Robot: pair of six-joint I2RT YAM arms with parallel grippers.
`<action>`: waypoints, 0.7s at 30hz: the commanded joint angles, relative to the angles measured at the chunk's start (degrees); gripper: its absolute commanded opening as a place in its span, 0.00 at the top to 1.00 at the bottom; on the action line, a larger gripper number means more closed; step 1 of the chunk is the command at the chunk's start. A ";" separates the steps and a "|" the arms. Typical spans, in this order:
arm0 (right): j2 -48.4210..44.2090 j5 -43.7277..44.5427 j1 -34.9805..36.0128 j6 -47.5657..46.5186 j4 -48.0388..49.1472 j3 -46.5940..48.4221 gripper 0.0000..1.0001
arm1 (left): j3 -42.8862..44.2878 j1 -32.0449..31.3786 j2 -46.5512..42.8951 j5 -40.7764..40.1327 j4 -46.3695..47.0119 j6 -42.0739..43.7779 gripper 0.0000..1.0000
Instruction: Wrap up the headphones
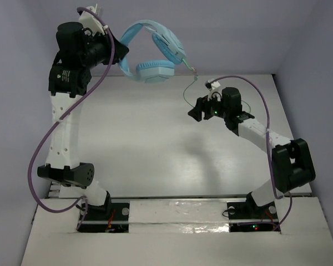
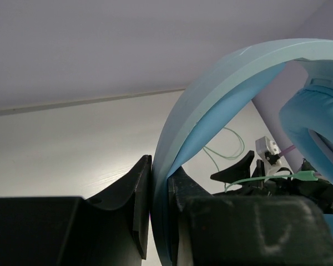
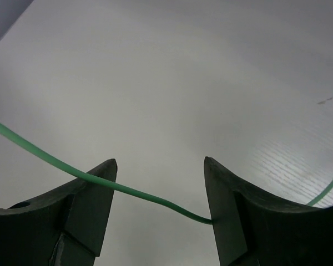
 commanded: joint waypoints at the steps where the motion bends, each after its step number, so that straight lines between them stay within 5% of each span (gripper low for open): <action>1: -0.99 1.89 -2.77 0.96 5.61 -0.05 0.30 | 4.59 1.70 -3.59 4.15 5.29 -4.33 1.00; 16: 5.60 -3.56 -4.54 3.24 7.64 3.81 0.28 | 3.37 5.74 -4.56 14.08 11.35 -10.75 1.00; 19: 6.21 -4.53 -4.54 5.17 10.71 3.29 0.39 | 0.30 6.27 -5.52 14.87 13.28 -11.63 1.00; 21: 7.53 -4.97 -4.54 5.88 10.98 3.29 0.66 | -1.81 6.27 -6.22 14.70 15.90 -12.94 1.00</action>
